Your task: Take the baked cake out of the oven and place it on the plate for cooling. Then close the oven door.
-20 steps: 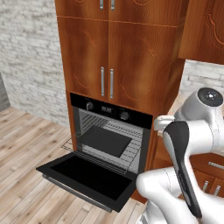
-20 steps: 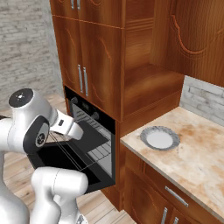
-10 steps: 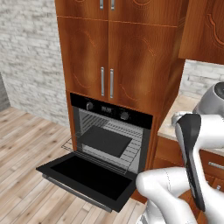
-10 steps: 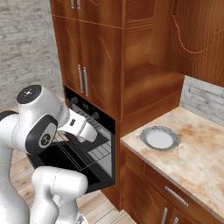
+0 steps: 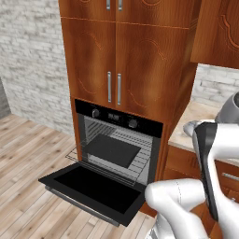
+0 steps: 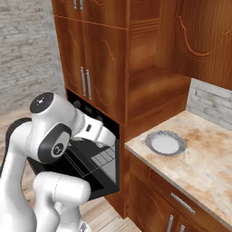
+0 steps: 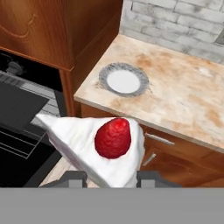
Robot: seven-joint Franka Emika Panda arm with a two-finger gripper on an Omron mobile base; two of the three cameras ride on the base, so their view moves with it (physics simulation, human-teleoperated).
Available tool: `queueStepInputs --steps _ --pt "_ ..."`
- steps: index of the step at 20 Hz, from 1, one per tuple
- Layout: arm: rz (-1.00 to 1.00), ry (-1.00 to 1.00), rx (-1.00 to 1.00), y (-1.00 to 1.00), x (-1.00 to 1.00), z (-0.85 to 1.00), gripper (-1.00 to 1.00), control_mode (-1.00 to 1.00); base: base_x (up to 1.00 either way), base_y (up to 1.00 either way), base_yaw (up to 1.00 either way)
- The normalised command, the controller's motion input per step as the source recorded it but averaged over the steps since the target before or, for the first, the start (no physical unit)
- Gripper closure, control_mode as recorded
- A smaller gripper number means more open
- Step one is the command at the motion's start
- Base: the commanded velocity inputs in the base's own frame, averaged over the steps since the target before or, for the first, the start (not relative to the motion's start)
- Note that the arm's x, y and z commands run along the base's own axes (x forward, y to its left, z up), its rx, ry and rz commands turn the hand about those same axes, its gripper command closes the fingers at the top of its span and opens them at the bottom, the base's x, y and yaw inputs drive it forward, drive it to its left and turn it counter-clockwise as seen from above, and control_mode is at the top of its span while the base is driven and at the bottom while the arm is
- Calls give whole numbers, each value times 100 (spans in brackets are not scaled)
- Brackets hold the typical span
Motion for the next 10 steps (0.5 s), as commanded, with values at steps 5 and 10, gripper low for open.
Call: queueStepInputs --steps 5,10 --pt "0 -1 0 -43 22 -9 100 -100 0 0 0" --pt "0 0 0 -48 33 -10 100 -100 0 0 0"
